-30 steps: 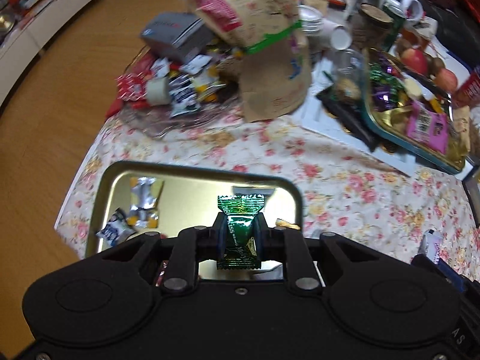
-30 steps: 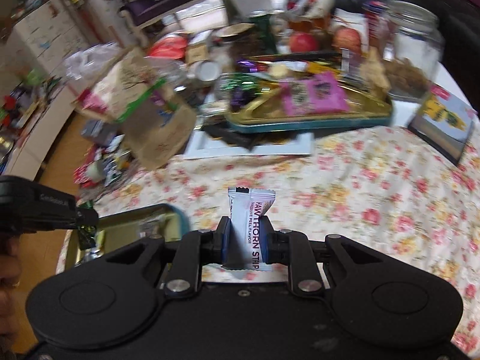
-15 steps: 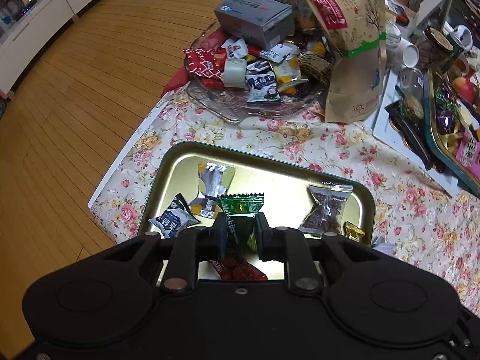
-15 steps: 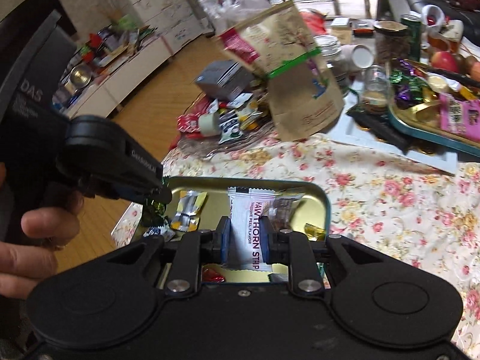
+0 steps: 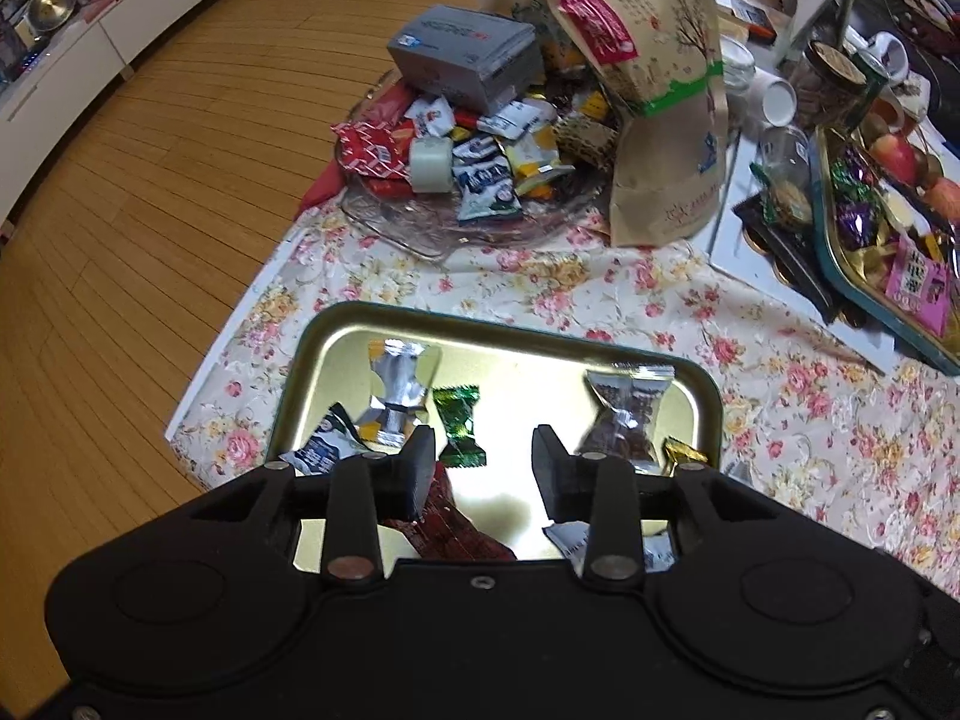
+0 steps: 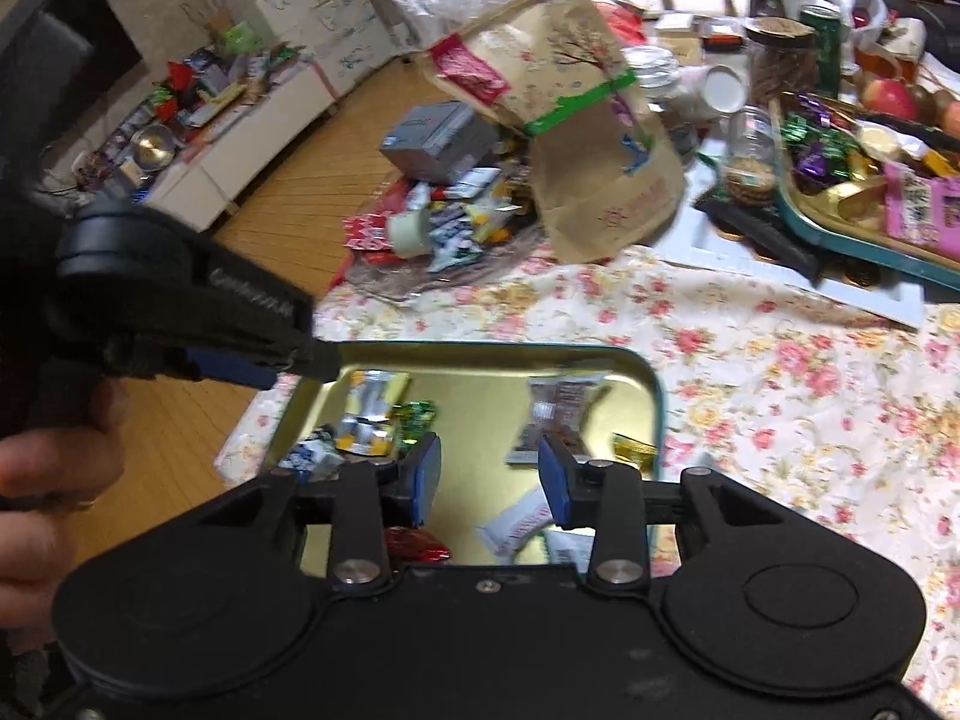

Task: Organize snacks
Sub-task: 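Move the right gripper to the gold ingot candy while the left heads to the white packet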

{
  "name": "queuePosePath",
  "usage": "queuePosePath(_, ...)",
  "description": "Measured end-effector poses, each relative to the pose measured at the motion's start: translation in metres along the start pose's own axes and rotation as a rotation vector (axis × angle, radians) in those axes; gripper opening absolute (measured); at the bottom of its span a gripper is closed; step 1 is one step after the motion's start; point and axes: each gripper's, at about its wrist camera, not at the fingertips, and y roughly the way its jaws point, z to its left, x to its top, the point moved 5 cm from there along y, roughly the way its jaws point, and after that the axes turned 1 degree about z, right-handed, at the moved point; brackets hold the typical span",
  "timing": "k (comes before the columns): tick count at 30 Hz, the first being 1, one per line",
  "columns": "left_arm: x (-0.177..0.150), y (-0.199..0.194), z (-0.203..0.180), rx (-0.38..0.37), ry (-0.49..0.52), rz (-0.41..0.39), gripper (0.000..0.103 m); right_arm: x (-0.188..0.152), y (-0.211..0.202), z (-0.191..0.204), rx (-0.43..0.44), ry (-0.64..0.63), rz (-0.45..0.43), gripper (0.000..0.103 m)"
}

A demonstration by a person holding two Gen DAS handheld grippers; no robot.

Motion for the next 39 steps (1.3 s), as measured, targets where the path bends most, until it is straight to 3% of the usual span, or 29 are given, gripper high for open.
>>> queuePosePath(11, -0.021, -0.002, -0.064, -0.081, 0.168, 0.026, 0.046, -0.005, -0.025, -0.092, -0.184, 0.149, -0.038, 0.039)
queuePosePath(19, -0.037, -0.004, -0.101, -0.119, 0.263, 0.027, 0.046, -0.041, -0.035, -0.142, -0.310, 0.165, -0.009, 0.039)
queuePosePath(29, -0.045, 0.003, -0.121, -0.133, 0.293, 0.069, 0.045, -0.106, -0.029, -0.117, -0.192, -0.098, 0.100, 0.039)
queuePosePath(33, -0.050, 0.007, -0.129, -0.131, 0.318, 0.086, 0.045, -0.130, -0.023, -0.105, -0.188, -0.245, 0.113, 0.039)
queuePosePath(39, -0.054, 0.011, -0.138, -0.166, 0.329, 0.126, 0.046, -0.145, -0.014, -0.111, -0.169, -0.248, 0.151, 0.039)
